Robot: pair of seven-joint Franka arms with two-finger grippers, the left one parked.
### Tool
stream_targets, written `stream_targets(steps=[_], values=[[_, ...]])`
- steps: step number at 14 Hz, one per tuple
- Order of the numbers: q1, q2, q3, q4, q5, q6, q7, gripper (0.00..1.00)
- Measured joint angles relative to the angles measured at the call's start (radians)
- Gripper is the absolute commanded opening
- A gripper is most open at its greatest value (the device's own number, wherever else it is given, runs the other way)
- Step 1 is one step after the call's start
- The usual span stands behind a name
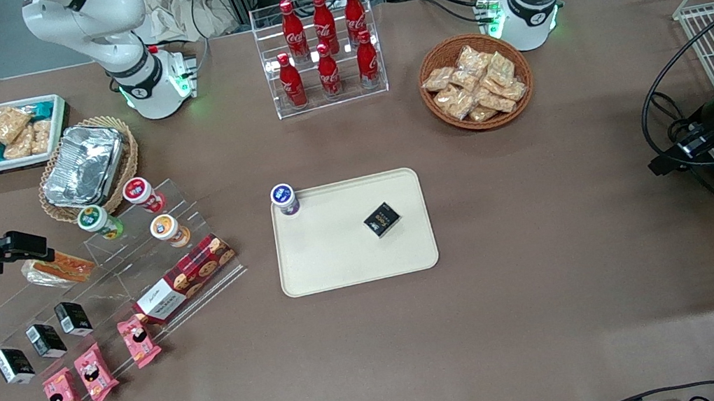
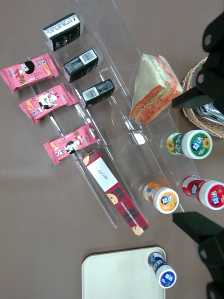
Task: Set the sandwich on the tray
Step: 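Move the right gripper toward the wrapped sandwich on the acrylic rack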
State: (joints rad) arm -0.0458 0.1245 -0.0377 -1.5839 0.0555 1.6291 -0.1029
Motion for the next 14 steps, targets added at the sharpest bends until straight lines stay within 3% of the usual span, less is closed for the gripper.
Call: stream_targets(steps=[14], values=[[-0.052, -0.002, -0.085, -0.005, -0.004, -0.064, 0.058, 0.99]])
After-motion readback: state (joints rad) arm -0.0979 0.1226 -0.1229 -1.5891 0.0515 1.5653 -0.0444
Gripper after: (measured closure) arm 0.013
